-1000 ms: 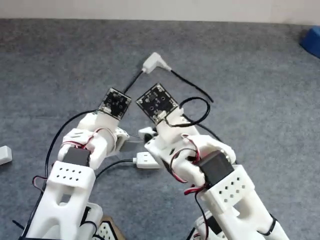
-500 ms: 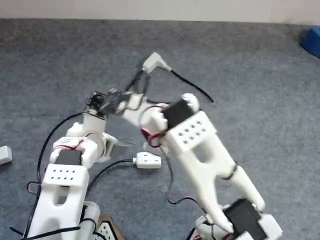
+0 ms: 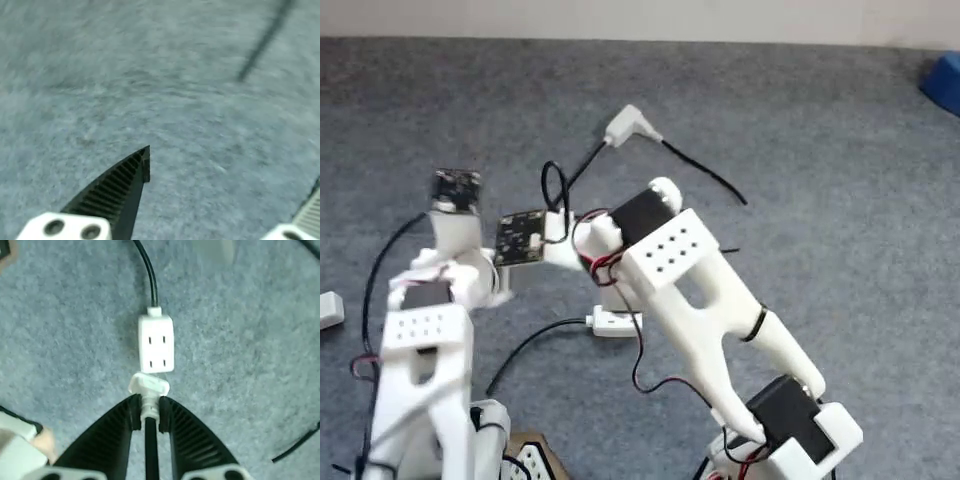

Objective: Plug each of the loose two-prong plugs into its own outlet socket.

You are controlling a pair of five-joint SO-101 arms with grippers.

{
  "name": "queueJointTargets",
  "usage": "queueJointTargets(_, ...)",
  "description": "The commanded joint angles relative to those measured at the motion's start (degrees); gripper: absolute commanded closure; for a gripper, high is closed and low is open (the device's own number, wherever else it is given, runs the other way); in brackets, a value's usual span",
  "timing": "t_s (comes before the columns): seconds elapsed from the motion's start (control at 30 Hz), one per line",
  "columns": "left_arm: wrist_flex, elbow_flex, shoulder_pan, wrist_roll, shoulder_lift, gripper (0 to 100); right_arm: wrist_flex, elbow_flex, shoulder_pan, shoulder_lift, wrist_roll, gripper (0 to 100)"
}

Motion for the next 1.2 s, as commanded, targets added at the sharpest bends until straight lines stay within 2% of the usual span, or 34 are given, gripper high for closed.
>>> queueJointTargets(0.0, 0.70, -6.81, -1.19, 1.14, 8.84, 53, -0.13, -0.40, 3.74, -0.22, 4.04, 99.0)
queueJointTargets(0.2, 2.90, -11.30, -0.40, 0.97, 15.60, 53, -1.80, 0.57, 4.79, -0.22, 6.51, 99.0)
queueJointTargets(0.47, 2.81, -9.54, 0.04, 0.88, 12.53, 53, -14.37, 14.90, 1.63, -0.75, 4.84, 99.0)
queueJointTargets(0.83, 2.81, -9.54, 0.04, 0.88, 12.53, 53, -14.29, 15.43, -0.66, -4.00, 5.19, 99.0)
queueJointTargets(1.17, 2.90, -9.54, 0.04, 0.88, 12.53, 53, -14.20, 15.52, -0.66, -3.91, 11.16, 99.0)
